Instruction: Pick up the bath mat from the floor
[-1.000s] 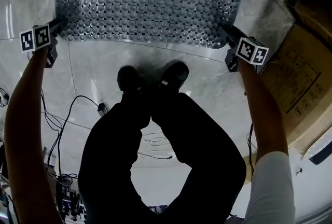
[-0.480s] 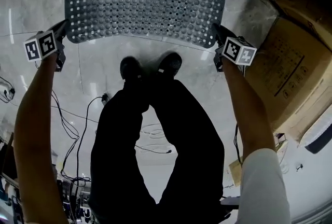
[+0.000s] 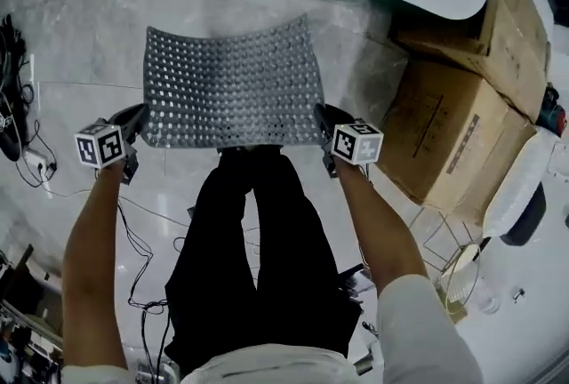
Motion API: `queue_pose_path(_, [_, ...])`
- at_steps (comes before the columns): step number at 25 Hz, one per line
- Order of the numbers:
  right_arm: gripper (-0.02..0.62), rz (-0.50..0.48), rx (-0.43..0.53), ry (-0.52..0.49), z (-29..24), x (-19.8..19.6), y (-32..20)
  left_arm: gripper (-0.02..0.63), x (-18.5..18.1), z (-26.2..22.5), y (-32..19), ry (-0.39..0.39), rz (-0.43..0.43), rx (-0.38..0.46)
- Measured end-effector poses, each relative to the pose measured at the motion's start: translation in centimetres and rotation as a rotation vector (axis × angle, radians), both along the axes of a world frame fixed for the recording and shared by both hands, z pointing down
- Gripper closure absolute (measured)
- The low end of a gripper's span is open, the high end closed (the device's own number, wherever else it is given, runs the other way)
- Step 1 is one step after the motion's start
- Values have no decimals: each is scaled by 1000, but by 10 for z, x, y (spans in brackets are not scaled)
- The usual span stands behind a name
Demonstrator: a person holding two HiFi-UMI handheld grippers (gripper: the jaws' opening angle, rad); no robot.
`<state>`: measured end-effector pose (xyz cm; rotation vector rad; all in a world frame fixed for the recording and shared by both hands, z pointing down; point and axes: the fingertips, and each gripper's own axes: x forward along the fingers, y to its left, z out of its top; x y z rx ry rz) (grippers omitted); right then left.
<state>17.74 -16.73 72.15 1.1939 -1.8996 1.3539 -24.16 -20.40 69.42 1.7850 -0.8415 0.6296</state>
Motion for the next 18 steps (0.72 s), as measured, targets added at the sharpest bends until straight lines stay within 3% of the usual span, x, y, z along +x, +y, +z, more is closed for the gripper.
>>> queue_pose_path(6, [560, -28, 156, -75, -195, -12, -3, 592, -4, -198, 29, 30, 24, 172])
queue_pose_path(10, [560, -18, 296, -132, -325, 2, 4, 594, -14, -325, 36, 45, -63, 334])
queue_pose_path(14, [560, -9, 520, -175, -450, 26, -3, 594, -19, -452, 32, 75, -158, 537])
queue_pose_path(18, [560, -102, 762, -149, -562, 33, 11, 594, 21, -569, 43, 64, -105, 733])
